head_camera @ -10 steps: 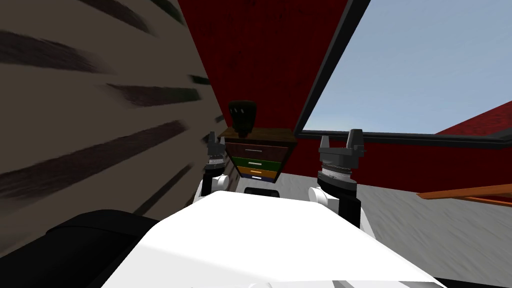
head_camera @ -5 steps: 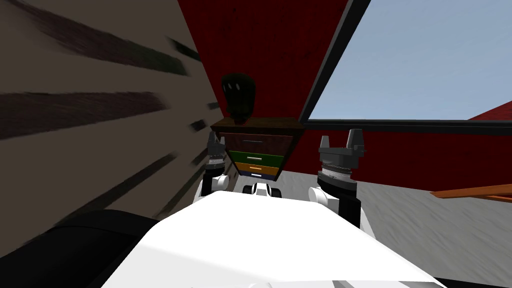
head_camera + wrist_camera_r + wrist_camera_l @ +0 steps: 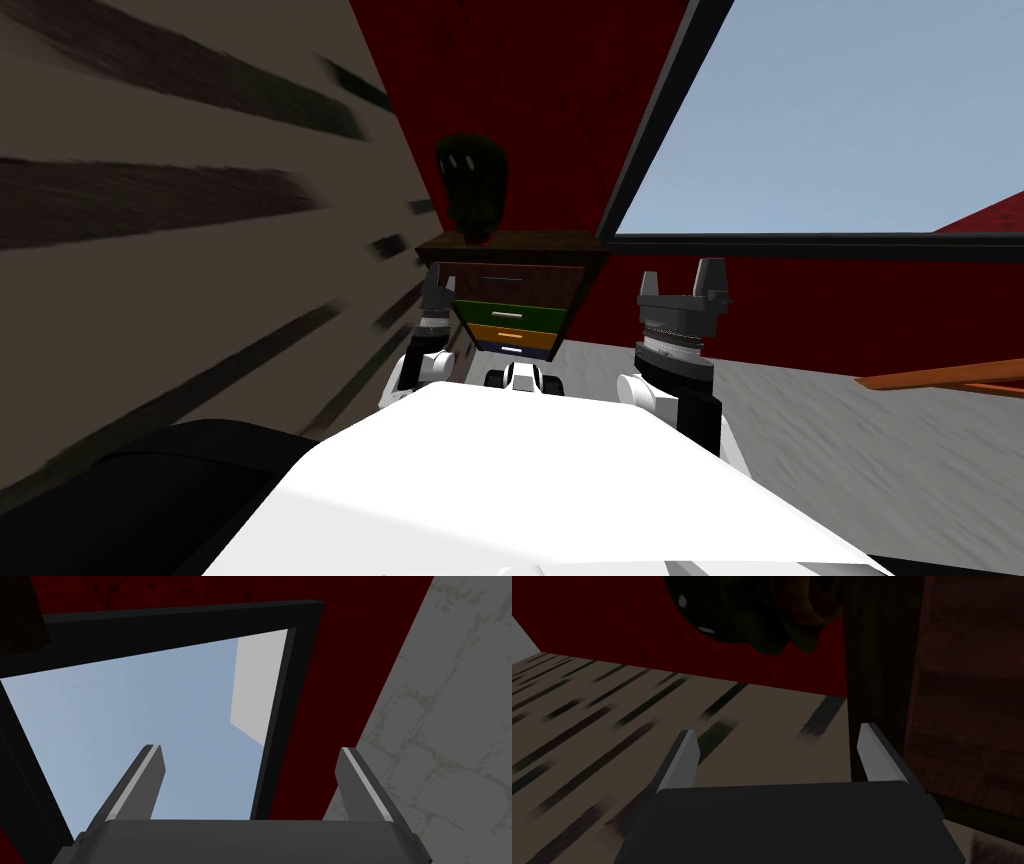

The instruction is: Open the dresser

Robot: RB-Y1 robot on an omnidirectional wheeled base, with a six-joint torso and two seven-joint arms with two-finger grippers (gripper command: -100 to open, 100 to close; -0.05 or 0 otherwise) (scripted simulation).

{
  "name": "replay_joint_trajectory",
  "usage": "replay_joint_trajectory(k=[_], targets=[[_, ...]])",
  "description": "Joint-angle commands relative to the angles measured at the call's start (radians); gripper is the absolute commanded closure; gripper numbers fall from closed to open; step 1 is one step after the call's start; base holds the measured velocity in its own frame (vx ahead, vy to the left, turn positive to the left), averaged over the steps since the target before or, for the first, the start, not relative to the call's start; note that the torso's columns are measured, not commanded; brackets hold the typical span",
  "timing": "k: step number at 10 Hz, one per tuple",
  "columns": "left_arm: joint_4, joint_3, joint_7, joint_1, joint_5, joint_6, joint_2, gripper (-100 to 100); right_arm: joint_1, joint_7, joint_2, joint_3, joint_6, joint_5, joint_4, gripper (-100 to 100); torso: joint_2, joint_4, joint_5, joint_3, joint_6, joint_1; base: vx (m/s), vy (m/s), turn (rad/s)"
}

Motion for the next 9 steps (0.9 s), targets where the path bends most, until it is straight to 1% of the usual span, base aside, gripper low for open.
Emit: replay_joint_trajectory(k=[1, 3, 6, 9], targets=[[0.005, -0.007, 0.003, -0.009, -0.002, 0.045, 0.013, -100, 0.000, 0.000, 0.000, 0.000, 0.000, 0.000, 0.000, 0, 0.000, 0.000, 0.000, 0.000, 0.000, 0.000, 0.002, -0.006, -0.022], [0.008, -0.011, 0.007, -0.012, -0.003, 0.076, 0.014, -100, 0.000, 0.000, 0.000, 0.000, 0.000, 0.000, 0.000, 0, 0.000, 0.000, 0.000, 0.000, 0.000, 0.000, 0.002, -0.006, -0.025], [0.015, -0.023, 0.014, -0.020, -0.005, 0.147, 0.006, -100, 0.000, 0.000, 0.000, 0.000, 0.000, 0.000, 0.000, 0, 0.000, 0.000, 0.000, 0.000, 0.000, 0.000, 0.003, -0.008, -0.033], [0.021, -0.031, 0.019, -0.025, -0.006, 0.200, -0.001, -100, 0.000, 0.000, 0.000, 0.000, 0.000, 0.000, 0.000, 0, 0.000, 0.000, 0.000, 0.000, 0.000, 0.000, 0.003, -0.007, -0.028]])
